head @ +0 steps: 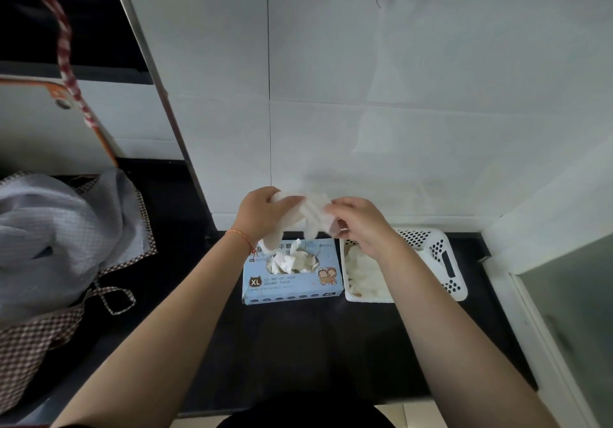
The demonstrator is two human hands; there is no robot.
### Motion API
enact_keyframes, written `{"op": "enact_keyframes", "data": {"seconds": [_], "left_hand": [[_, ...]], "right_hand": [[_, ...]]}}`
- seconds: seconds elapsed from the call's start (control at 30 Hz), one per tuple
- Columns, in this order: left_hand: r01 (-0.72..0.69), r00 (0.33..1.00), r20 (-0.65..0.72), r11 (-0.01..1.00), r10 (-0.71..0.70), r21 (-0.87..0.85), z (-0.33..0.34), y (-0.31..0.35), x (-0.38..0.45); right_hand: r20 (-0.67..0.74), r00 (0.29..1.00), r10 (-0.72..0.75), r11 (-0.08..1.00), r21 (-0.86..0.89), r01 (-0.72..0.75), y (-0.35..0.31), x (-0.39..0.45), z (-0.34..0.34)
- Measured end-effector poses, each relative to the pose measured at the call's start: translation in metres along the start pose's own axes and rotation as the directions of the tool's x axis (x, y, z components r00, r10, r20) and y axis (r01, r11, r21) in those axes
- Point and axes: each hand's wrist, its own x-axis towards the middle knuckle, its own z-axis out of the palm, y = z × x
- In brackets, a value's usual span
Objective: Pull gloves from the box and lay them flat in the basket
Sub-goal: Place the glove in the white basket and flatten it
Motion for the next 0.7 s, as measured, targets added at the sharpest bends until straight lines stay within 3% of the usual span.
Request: {"op": "enact_keyframes", "data": {"seconds": [0.17,0.23,0.3,0.37,0.5,0.7], "left_hand": [[0.015,0.980,0.197,0.996,0.003,-0.092,-0.014,-0.006,-0.006],[0.043,0.977,0.214,0.990,-0.014,-0.131,-0.015,-0.006,-0.007],[0.077,0.973,0.227,0.984,-0.038,-0.163,-0.013,-0.003,-0.007],[0.086,0.967,0.248,0.991,-0.058,-0.106,-0.011,0.004,-0.009],[0.090,0.972,0.220,0.996,-0.085,-0.012,-0.013,0.002,-0.008],[0.073,0.902,0.416,0.991,-0.113,0.110,-0.023,-0.003,-0.008]], "right_hand": [[-0.173,0.985,0.011,0.993,0.116,0.009,-0.002,-0.005,-0.015],[-0.035,0.999,0.035,0.994,0.105,-0.031,-0.004,-0.008,-0.017],[0.170,0.984,0.051,0.999,-0.025,-0.047,-0.003,-0.012,-0.012],[0.214,0.975,0.053,0.990,-0.140,-0.023,0.003,-0.012,-0.006],[0.081,0.997,0.012,0.992,-0.123,-0.001,0.009,-0.008,-0.010],[-0.167,0.976,-0.137,0.984,-0.133,0.116,-0.004,-0.017,-0.026]]}}
